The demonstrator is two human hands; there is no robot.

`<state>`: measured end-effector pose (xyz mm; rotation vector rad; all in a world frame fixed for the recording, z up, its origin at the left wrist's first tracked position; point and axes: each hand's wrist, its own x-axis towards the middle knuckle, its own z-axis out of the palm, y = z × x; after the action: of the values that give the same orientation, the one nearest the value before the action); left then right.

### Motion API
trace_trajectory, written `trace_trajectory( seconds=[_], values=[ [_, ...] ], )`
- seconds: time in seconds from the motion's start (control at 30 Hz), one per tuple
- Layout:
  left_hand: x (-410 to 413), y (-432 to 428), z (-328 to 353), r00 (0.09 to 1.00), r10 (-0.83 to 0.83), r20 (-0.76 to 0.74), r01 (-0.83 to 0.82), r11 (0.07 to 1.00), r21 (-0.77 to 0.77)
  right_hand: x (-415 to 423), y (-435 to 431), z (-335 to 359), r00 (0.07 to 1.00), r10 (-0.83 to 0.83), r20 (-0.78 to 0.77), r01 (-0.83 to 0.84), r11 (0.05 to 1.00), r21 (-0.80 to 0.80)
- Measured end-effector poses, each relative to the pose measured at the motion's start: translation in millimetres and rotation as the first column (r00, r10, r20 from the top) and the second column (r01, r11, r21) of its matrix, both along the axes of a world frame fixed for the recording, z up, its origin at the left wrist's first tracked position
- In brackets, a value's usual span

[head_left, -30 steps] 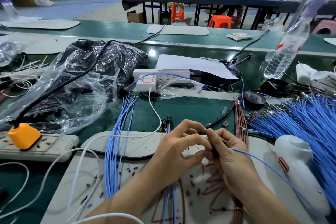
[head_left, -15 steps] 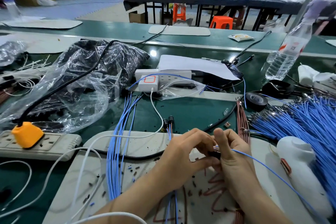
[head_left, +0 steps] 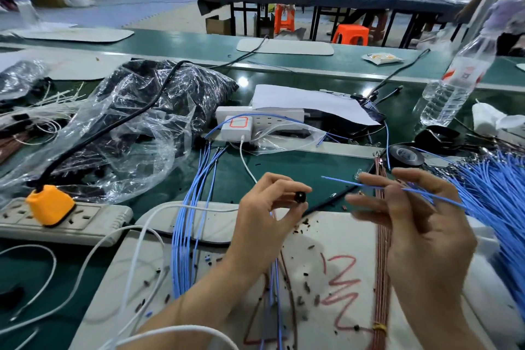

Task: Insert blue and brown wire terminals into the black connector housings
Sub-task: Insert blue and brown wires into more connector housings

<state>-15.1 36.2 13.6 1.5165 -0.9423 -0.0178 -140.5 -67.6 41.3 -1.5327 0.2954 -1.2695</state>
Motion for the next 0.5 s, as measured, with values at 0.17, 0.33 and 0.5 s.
trace_trajectory(
  seconds=[0.17, 0.33, 0.5],
  values=[
    [-1.2, 1.2, -1.9, 0.992, 0.061, 0.113, -0.067, 0.997, 0.050, 1.6, 16.7, -7.5, 0.996, -0.081, -0.026, 0.069, 0.947, -0.315],
    [-2.7, 0.2, -1.5, 0.987, 0.110, 0.119, -0.116, 0.992, 0.046, 2.5, 20.2, -11.5, 0.996, -0.072, -0.049, 0.050, 0.935, -0.351],
    [-3.9, 0.8, -0.4, 0.976, 0.081, 0.203, -0.099, 0.992, 0.077, 1.1, 22.8, -11.7, 0.996, -0.070, -0.055, 0.043, 0.923, -0.383]
  ],
)
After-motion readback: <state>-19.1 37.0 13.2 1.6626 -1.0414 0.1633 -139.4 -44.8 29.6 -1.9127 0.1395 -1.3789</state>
